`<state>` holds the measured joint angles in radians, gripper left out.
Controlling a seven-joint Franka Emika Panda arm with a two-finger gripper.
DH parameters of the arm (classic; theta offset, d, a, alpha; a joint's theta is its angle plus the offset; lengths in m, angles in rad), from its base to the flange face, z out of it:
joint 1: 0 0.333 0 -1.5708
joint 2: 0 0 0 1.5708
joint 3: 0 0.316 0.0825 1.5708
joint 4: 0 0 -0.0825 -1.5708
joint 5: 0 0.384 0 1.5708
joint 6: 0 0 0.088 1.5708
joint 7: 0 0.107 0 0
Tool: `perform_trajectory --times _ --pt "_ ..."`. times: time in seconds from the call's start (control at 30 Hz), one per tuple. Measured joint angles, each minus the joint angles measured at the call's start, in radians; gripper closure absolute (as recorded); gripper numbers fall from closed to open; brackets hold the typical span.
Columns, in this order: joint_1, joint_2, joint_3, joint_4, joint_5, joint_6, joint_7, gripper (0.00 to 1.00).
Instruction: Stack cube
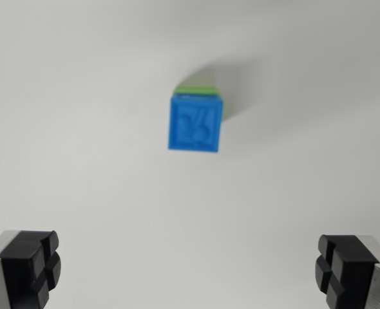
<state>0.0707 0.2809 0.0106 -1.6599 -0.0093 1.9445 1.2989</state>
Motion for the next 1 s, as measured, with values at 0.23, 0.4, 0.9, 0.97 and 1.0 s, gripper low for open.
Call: perform_trajectory --times 0.23,0.4,0.9,0.97,1.0 --pt "0.0 -0.006 0.0 0.027 0.0 -0.033 0.0 0.0" --pt "0.0 -0.009 0.0 0.039 0.0 -0.048 0.0 0.0" --pt "0.0 -0.01 0.0 0.043 0.0 -0.053 0.0 0.0" --pt "0.0 -0.01 0.0 0.043 0.0 -0.053 0.0 0.0" --pt "0.0 -0.01 0.0 0.043 0.0 -0.053 0.0 0.0"
